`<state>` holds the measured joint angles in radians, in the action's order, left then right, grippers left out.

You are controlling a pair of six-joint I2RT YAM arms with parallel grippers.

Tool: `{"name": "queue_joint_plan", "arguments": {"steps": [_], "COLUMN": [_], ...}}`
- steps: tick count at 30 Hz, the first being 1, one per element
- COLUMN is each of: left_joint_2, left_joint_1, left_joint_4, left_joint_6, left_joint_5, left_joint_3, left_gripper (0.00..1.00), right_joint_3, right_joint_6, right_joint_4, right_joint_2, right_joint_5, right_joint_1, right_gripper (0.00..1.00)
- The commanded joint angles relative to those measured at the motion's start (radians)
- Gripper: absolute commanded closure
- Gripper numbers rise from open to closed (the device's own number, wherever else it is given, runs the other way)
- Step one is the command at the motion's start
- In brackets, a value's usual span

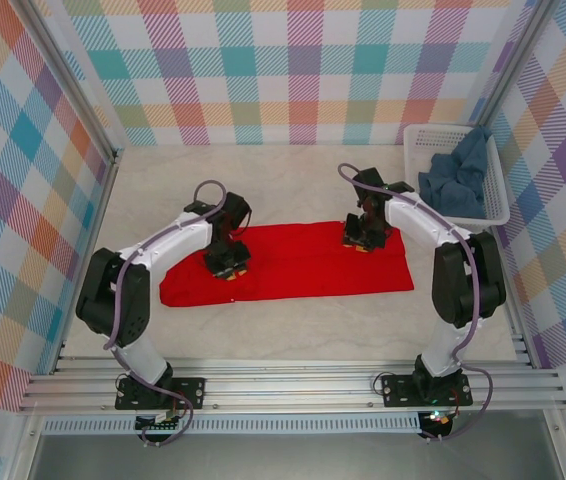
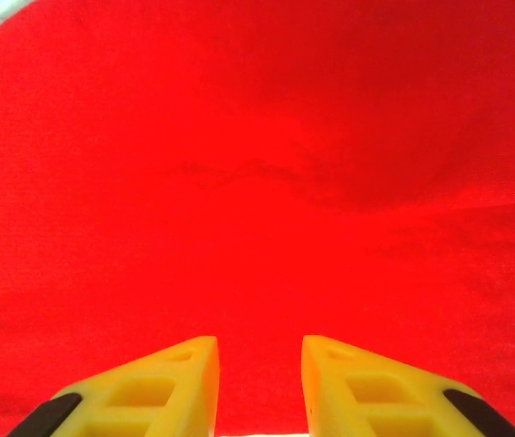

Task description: Fold and stack the t-shirts

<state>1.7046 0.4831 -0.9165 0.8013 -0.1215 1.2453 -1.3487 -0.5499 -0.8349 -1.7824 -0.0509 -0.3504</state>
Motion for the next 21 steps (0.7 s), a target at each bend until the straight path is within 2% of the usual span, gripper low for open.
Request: {"name": "queue_joint_plan", "arguments": {"steps": [1,11,18,21], "left_joint_2": [0.047,0.145,0.14,0.093], "left_joint_1": [0.034,0.123,0.129,0.129], "left_joint_4": [0.079,0.11,0.148,0.133], "left_joint_6": [0.042,0.075,0.09,0.098], "left_joint_5": [-0.033,-0.06,-0.086,-0.066], "left_joint_3": [-0.014,-0.026,-0.038,-0.027], "left_gripper": [0.86,0.96,0.94,0.85], "right_joint_3": [0.027,0.039,0.029,0.02], "right_joint_6": [-0.027,-0.027,-0.025,-0.015], "right_joint_4": [0.011,0.011,0.008,0.0], "right_joint_2": [0.032,0.052,0.052,0.055], "right_joint_5": [-0.026,-0.016,-0.014,0.001], "right_joint_1": [-0.001,-0.001,0.0,0.0], "right_gripper": [0.7,0.7,0.7,0.69]}}
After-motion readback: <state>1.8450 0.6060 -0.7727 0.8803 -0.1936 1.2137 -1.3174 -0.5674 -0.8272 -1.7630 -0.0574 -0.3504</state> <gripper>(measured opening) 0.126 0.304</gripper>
